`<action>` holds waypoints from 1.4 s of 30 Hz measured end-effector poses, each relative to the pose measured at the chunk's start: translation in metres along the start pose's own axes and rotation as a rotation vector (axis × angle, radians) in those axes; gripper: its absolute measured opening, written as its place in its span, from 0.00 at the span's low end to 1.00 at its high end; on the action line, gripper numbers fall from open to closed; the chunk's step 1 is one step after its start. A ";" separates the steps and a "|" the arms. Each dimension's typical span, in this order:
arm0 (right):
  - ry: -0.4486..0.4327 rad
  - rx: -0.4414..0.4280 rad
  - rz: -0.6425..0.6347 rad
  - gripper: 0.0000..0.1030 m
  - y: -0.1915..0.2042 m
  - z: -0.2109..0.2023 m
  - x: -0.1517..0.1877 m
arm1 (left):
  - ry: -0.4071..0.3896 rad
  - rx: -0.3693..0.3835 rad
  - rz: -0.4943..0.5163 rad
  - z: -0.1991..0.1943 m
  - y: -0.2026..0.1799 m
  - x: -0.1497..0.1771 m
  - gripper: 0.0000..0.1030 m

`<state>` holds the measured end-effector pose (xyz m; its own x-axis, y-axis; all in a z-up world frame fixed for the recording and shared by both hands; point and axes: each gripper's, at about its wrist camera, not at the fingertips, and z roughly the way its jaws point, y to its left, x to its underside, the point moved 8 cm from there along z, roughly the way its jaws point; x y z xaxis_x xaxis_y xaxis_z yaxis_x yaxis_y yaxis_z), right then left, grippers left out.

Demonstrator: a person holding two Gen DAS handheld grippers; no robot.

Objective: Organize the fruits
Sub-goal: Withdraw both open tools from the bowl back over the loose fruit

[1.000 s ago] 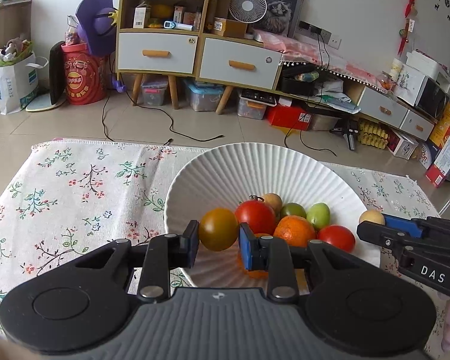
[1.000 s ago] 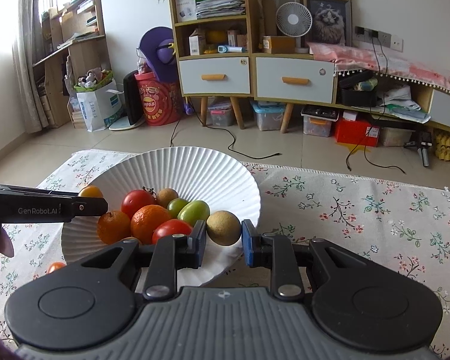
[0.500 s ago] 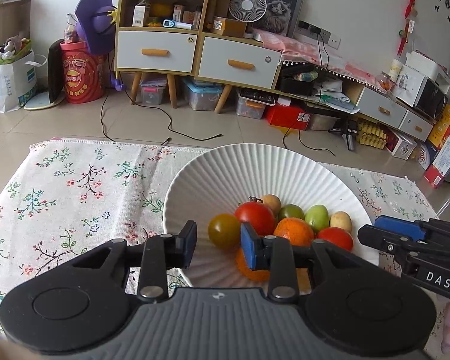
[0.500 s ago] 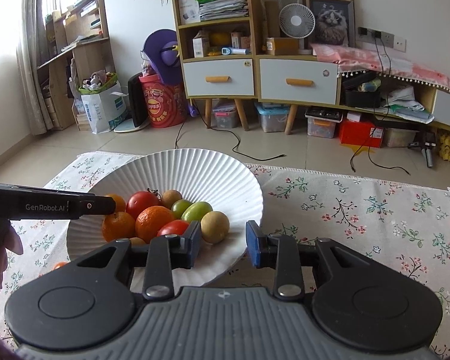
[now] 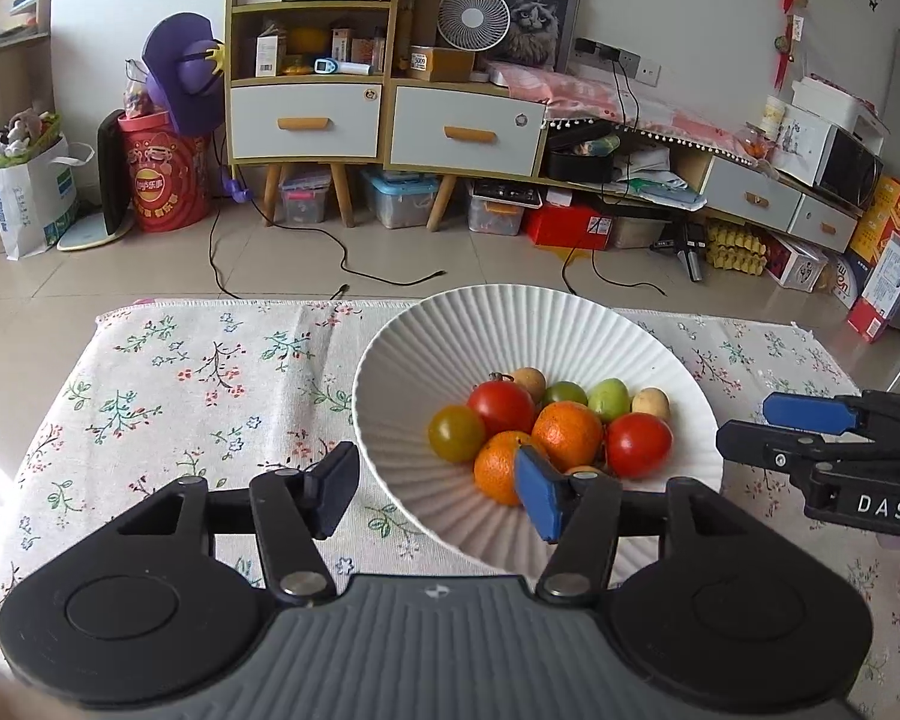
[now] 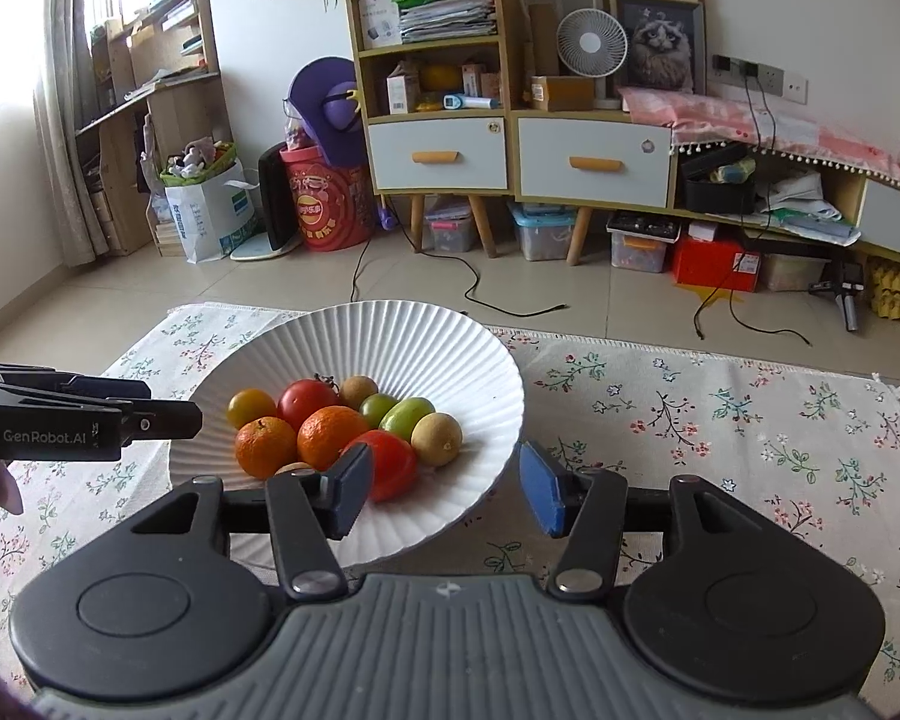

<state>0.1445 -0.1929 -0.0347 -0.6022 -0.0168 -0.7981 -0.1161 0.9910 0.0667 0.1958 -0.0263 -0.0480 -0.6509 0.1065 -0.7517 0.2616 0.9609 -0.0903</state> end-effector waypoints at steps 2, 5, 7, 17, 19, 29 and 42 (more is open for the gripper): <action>0.000 0.000 0.001 0.57 0.002 -0.004 0.000 | 0.009 0.000 0.014 -0.007 0.001 0.005 0.58; 0.004 -0.002 0.016 0.65 0.005 -0.011 0.002 | 0.013 -0.006 0.035 -0.017 0.001 0.011 0.66; 0.009 -0.004 0.028 0.69 0.008 -0.015 0.005 | 0.013 -0.010 0.041 -0.023 0.004 0.014 0.73; 0.042 0.002 -0.019 0.87 0.026 -0.029 0.026 | 0.024 -0.001 0.045 -0.042 0.012 0.029 0.85; 0.043 0.002 -0.025 0.90 0.028 -0.032 0.029 | 0.027 0.000 0.049 -0.045 0.012 0.035 0.87; 0.058 0.006 -0.064 0.97 0.039 -0.033 0.044 | 0.058 -0.020 0.078 -0.049 0.019 0.058 0.93; 0.071 -0.006 -0.101 0.99 0.052 -0.026 0.059 | 0.102 -0.015 0.121 -0.043 0.013 0.087 0.93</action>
<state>0.0823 -0.1460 -0.0627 -0.6416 -0.1263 -0.7566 -0.1839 0.9829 -0.0081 0.1116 0.0071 -0.0866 -0.6846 0.2460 -0.6862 0.3323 0.9431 0.0066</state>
